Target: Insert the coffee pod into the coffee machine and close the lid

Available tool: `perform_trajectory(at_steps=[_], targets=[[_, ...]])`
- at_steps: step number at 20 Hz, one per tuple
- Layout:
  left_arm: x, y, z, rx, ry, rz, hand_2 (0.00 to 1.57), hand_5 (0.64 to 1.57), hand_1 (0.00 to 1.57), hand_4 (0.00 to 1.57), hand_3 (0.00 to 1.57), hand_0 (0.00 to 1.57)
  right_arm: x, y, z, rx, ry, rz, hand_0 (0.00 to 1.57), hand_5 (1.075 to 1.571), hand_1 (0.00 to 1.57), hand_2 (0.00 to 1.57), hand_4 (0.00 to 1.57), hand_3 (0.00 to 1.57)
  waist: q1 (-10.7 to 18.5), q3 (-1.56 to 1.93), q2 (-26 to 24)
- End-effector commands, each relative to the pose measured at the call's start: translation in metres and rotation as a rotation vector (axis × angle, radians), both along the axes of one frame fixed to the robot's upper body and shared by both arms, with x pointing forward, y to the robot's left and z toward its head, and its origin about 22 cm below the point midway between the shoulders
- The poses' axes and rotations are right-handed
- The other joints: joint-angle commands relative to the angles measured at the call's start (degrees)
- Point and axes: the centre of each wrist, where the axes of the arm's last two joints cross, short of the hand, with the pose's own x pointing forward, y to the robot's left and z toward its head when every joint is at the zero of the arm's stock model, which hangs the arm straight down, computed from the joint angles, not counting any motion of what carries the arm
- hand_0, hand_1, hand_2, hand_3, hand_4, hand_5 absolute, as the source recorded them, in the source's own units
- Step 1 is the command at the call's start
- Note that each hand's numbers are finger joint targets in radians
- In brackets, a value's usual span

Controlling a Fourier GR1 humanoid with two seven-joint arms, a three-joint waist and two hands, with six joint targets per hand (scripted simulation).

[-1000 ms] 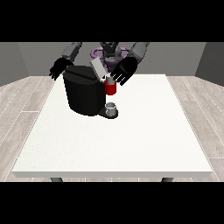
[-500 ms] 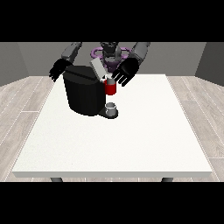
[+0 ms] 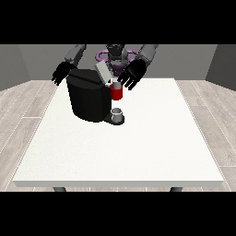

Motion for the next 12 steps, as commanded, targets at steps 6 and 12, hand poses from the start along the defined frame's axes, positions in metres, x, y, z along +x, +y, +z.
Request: perform_trajectory(at_steps=[6,12], targets=[[-0.004,0.018,-0.005,0.12,0.022,-0.069,0.0,1.571,0.0,0.0,0.0,0.0,0.0,-0.002,0.001,0.003,-0.002,-0.014,0.0,1.571,0.0,0.0,0.41,0.0,1.1,-0.04,0.2],[-0.002,-0.014,-0.012,0.149,0.057,-0.081,0.0,1.571,0.0,0.0,0.0,0.0,0.001,-0.009,-0.017,0.001,0.047,-0.06,0.0,1.571,0.0,0.0,0.36,0.0,3.1,-0.02,-1.9]])
